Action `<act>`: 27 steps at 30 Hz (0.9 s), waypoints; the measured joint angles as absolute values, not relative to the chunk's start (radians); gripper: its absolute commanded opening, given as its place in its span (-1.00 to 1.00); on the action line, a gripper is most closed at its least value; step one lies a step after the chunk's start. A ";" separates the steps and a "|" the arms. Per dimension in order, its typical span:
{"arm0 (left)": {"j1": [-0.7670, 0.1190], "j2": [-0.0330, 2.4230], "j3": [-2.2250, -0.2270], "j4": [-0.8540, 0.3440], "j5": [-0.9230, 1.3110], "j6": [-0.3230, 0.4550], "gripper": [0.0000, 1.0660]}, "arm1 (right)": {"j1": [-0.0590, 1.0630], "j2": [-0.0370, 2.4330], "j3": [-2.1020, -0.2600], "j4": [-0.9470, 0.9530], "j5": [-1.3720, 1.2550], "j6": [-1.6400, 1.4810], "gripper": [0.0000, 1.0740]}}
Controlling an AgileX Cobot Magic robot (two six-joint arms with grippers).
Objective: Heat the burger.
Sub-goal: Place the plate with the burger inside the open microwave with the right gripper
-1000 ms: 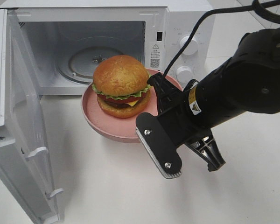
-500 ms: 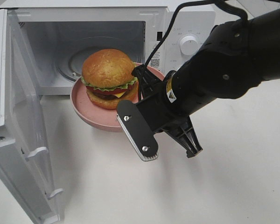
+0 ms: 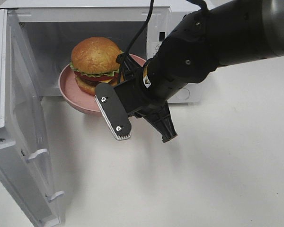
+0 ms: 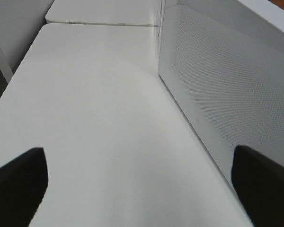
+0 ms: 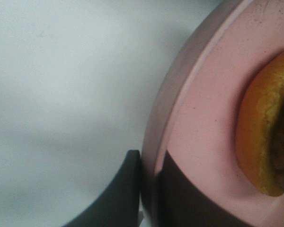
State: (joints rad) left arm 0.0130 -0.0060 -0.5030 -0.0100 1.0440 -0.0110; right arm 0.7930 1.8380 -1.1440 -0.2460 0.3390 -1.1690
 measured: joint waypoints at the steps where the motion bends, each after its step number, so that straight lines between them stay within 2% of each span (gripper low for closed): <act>1: 0.013 -0.006 -0.503 -0.010 1.044 -0.011 0.83 | 0.793 1.838 -1.144 -0.246 0.339 -1.169 -1.00; 18: 0.013 -0.006 -0.503 -0.010 1.044 -0.011 0.83 | 0.793 1.984 -1.320 -0.246 0.367 -1.134 -1.00; 27: 0.013 -0.006 -0.503 -0.010 1.044 -0.011 0.83 | 0.793 2.080 -1.453 -0.315 0.435 -1.039 -1.00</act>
